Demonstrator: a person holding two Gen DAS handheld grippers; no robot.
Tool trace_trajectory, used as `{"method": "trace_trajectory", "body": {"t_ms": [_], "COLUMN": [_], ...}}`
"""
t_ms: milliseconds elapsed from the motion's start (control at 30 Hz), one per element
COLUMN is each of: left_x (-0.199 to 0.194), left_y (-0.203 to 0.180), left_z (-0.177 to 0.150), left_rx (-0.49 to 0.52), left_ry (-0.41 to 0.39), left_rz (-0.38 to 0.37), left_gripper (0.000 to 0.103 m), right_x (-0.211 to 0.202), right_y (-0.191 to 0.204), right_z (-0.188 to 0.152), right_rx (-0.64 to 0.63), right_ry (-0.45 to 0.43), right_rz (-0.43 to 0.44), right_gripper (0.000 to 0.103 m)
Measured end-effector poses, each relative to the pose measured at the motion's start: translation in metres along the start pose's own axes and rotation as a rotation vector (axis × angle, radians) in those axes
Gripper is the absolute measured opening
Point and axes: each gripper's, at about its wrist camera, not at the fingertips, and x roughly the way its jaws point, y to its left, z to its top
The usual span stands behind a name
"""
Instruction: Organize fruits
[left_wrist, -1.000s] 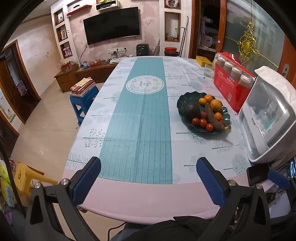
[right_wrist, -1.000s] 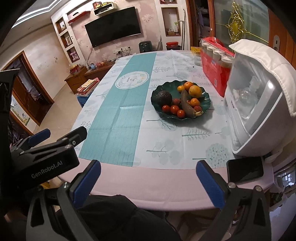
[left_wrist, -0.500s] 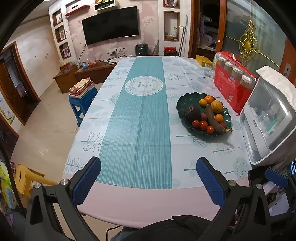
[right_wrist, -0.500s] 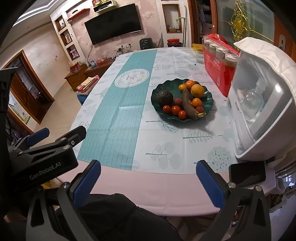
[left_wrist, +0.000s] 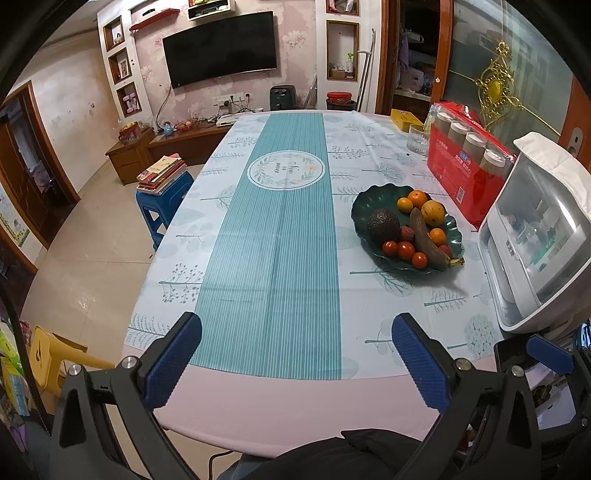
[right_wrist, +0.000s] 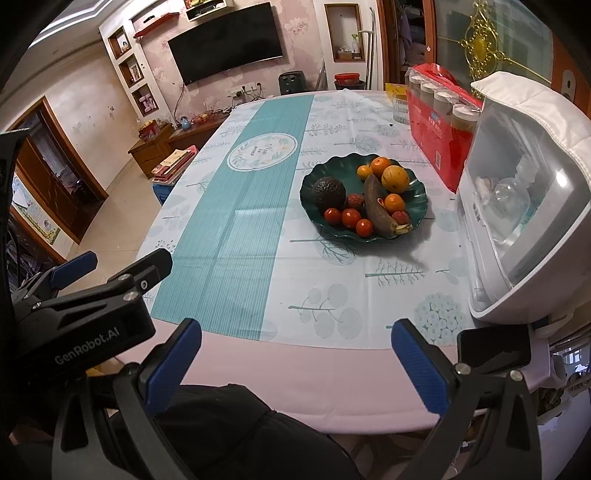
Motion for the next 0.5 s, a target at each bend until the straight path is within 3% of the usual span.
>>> {"method": "trace_trajectory", "body": {"t_ms": [500], "left_x": [0.0006], "left_y": [0.0003], "left_z": [0.0009], "left_rx": [0.000], "left_ry": [0.001], "left_rz": [0.000], "left_gripper": [0.102], "right_x": [0.0059], "right_y": [-0.0043], "right_z": [-0.0003], "right_rx": [0.002], "right_ry": [0.011], "right_rz": [0.001], "right_gripper": [0.103]}}
